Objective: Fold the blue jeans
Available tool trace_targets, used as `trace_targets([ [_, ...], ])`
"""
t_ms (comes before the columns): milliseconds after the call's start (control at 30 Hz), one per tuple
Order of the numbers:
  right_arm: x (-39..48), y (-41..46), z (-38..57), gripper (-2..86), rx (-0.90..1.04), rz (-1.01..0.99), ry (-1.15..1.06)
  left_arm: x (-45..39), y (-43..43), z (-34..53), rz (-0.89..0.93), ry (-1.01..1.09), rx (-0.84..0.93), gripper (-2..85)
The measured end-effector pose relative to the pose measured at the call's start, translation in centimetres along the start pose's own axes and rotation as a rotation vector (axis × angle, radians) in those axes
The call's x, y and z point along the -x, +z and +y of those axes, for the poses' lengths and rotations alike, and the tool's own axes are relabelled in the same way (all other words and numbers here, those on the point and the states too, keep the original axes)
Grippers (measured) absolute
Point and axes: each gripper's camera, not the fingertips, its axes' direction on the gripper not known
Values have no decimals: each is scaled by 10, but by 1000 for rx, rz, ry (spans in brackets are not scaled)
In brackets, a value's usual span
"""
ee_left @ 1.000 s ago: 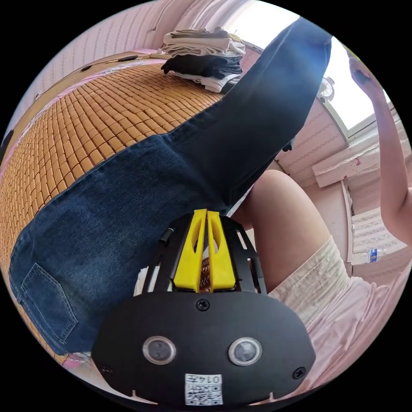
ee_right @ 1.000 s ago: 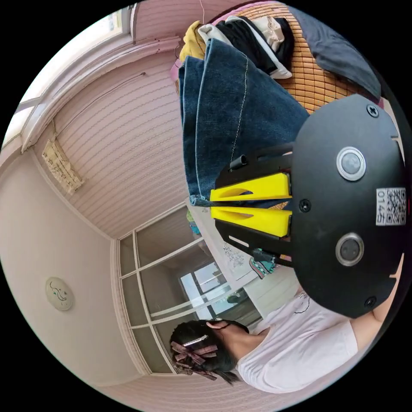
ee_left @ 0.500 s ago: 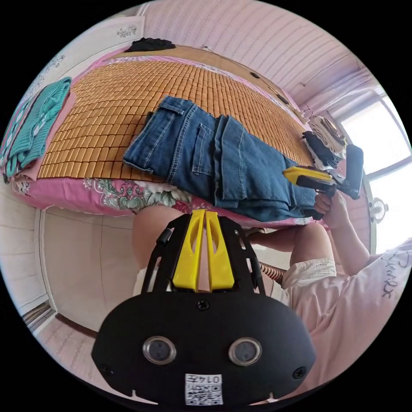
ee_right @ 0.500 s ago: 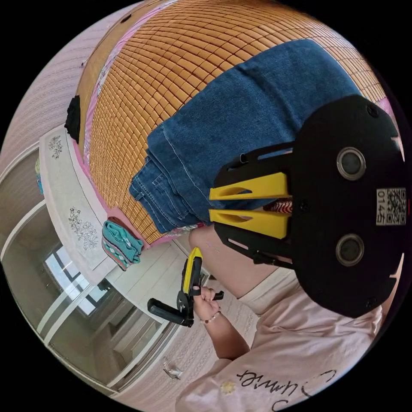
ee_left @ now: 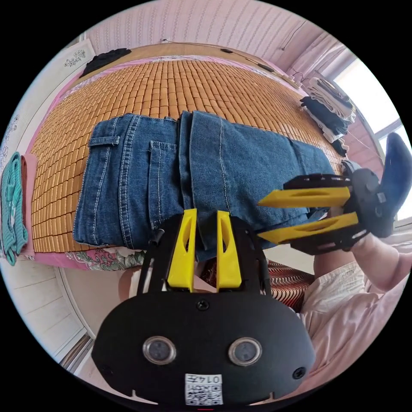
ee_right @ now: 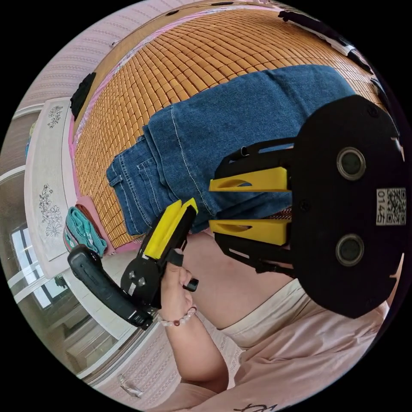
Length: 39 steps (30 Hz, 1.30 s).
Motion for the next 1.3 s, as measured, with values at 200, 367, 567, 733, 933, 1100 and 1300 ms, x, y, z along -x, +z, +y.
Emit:
trace_targets([
  [200,-98,-21,-73,104,-107,80,115,2,-15,11,9,25,-23,-5],
  [367,-170,-1,-120,111,-71,-9,236,-4,-47,29,16,58,-111,-9],
  [567,-200,15,-143,23,60,-218,240,6,-66,47,57,49,-120,-10],
  [733,-187,-26,-157,14,-90,-202,129,10,-76,59,45,50,-124,-9],
  [933,-194,21,-192,54,67,-73,147,34,-32,53,57,-11,9,21],
  [1100,-210,31,-202,98,54,-119,167,42,-40,53,75,-15,-6,76],
  [1300,-225,10,-199,144,-105,-334,212,40,-28,48,91,3,53,90],
])
